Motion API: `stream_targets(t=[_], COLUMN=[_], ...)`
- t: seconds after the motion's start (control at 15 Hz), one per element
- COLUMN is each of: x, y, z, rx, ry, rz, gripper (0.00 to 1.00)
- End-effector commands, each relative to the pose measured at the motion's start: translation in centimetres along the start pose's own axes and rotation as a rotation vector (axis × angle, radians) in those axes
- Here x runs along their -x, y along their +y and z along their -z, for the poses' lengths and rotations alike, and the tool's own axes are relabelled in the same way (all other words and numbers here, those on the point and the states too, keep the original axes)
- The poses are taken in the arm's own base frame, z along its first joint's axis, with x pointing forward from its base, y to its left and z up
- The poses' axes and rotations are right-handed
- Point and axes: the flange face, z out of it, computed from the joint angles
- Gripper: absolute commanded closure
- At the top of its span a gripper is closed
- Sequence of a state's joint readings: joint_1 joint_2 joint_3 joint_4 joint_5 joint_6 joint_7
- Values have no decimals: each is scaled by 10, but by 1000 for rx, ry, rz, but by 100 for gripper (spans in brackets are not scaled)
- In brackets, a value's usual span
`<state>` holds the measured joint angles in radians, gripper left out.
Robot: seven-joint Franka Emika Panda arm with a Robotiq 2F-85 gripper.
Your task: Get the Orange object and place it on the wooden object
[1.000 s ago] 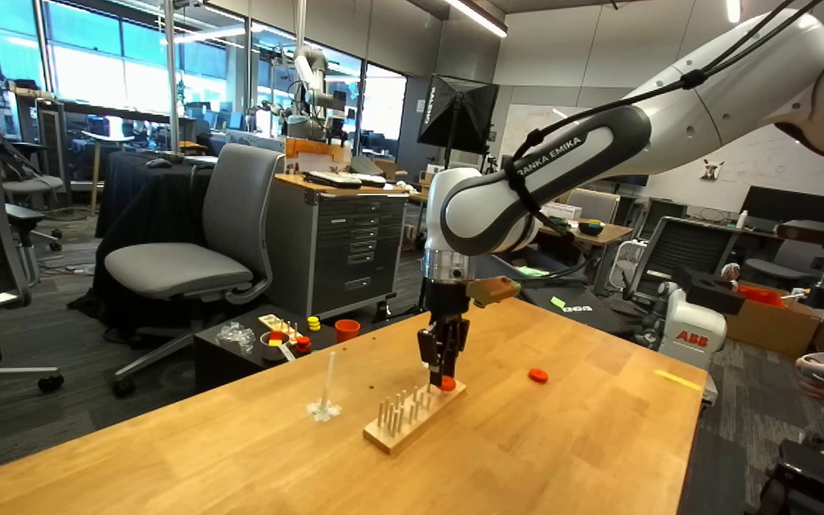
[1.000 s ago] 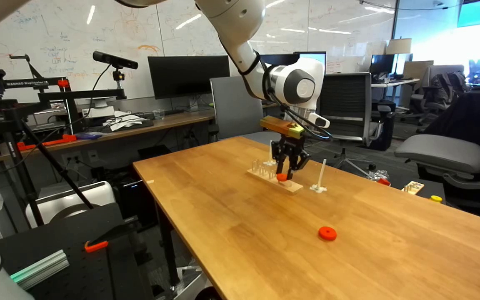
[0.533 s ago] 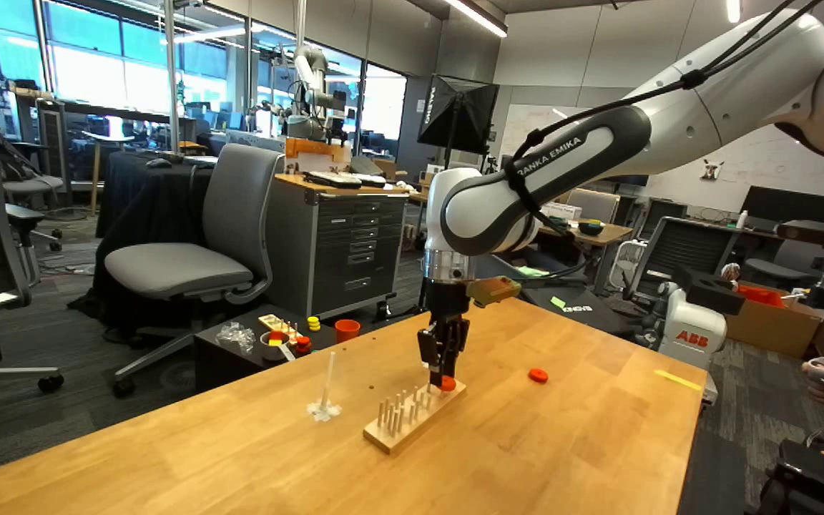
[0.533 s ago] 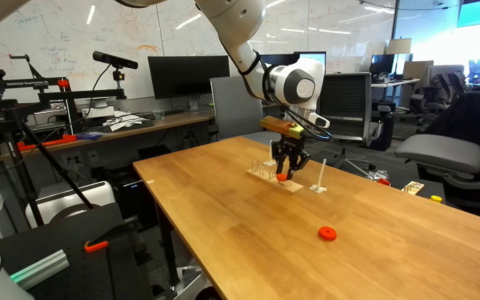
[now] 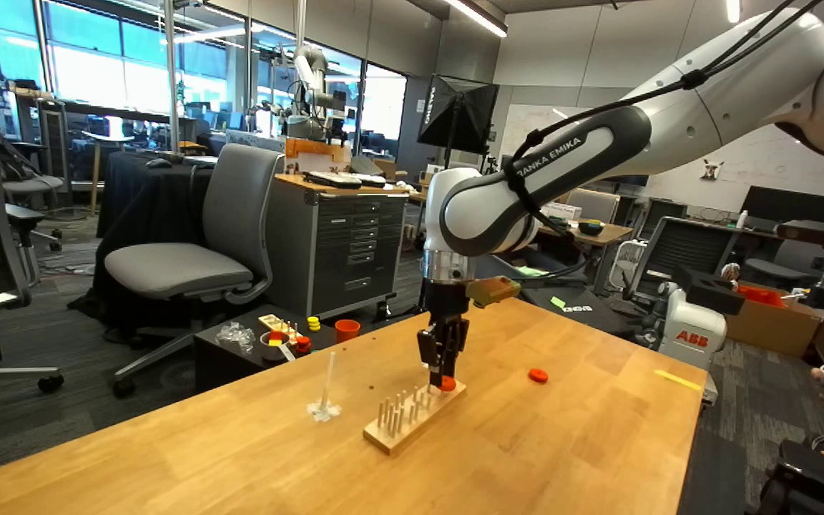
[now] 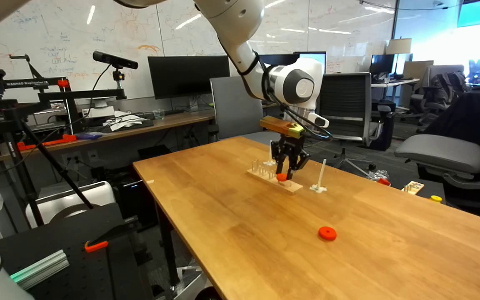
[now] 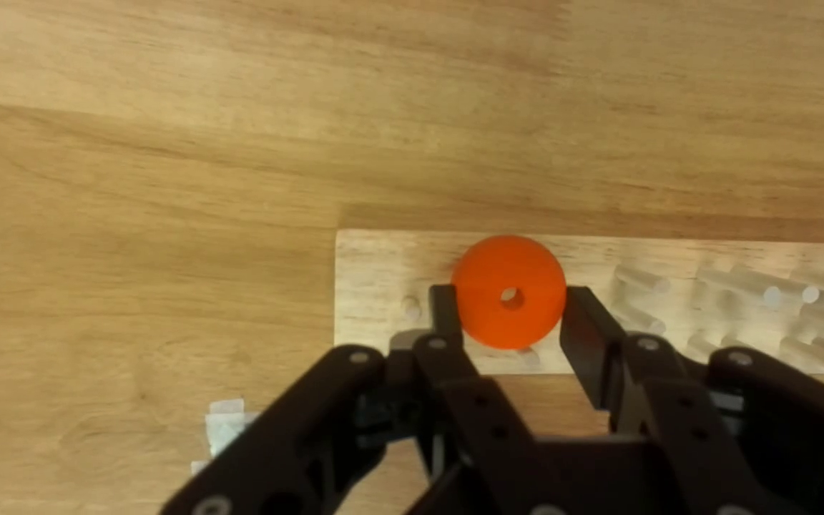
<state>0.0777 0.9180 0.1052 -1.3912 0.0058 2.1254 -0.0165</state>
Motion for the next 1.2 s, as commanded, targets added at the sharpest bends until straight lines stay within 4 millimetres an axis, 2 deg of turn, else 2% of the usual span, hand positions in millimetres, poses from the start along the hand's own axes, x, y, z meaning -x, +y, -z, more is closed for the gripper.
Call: stream_targets(t=[0.0, 0.47, 1.13], x=[3, 6, 6], y=[-5, -12, -14], z=[-19, -24, -10], rx=[35, 80, 62], ry=[-26, -31, -21], rz=[23, 55, 64], gripper=[84, 84, 84])
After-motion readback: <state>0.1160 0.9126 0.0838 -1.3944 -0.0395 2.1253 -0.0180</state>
